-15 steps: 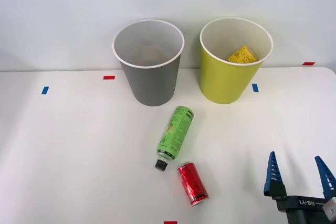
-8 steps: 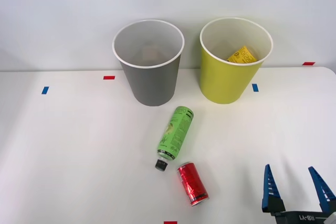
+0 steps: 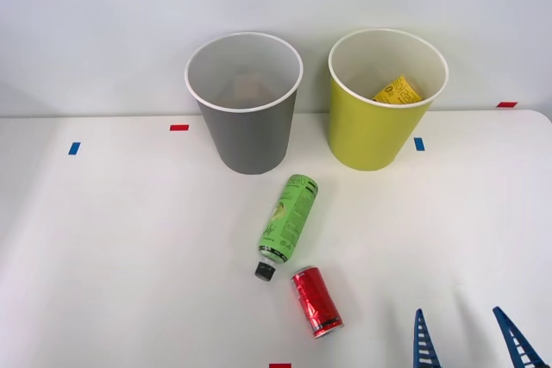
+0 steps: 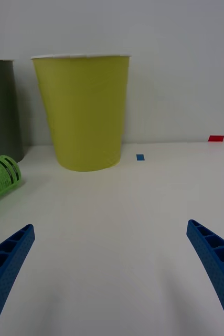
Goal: Put cans in the gray bin, plastic bottles in the light green bin
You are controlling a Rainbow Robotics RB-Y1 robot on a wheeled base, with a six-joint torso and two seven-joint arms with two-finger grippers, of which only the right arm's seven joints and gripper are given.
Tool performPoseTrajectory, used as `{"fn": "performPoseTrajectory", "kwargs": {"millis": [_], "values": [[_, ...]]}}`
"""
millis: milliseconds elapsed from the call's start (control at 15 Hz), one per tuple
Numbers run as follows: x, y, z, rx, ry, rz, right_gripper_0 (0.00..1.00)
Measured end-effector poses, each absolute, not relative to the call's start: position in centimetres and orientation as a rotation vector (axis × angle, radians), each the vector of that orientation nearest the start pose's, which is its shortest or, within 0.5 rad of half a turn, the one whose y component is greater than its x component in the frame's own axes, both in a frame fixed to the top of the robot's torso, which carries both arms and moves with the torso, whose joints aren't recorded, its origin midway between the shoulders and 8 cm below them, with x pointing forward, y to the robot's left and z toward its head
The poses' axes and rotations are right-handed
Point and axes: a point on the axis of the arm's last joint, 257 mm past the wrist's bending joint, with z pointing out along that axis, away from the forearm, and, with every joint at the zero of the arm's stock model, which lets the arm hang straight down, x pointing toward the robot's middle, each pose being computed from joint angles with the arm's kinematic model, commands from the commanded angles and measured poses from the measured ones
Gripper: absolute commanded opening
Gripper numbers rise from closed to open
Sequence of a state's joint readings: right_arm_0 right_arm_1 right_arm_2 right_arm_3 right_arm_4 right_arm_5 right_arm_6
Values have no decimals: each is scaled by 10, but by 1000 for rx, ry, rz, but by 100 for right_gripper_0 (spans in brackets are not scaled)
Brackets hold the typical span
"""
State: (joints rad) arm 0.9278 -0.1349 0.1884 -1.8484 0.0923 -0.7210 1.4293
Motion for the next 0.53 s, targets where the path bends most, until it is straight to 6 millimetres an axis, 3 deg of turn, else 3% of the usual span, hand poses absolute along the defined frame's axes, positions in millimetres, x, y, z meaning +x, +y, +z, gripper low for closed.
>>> {"fn": "performPoseTrajectory", "kwargs": {"millis": [533], "values": [[213, -228, -288, 19, 1574, 59, 100]]}}
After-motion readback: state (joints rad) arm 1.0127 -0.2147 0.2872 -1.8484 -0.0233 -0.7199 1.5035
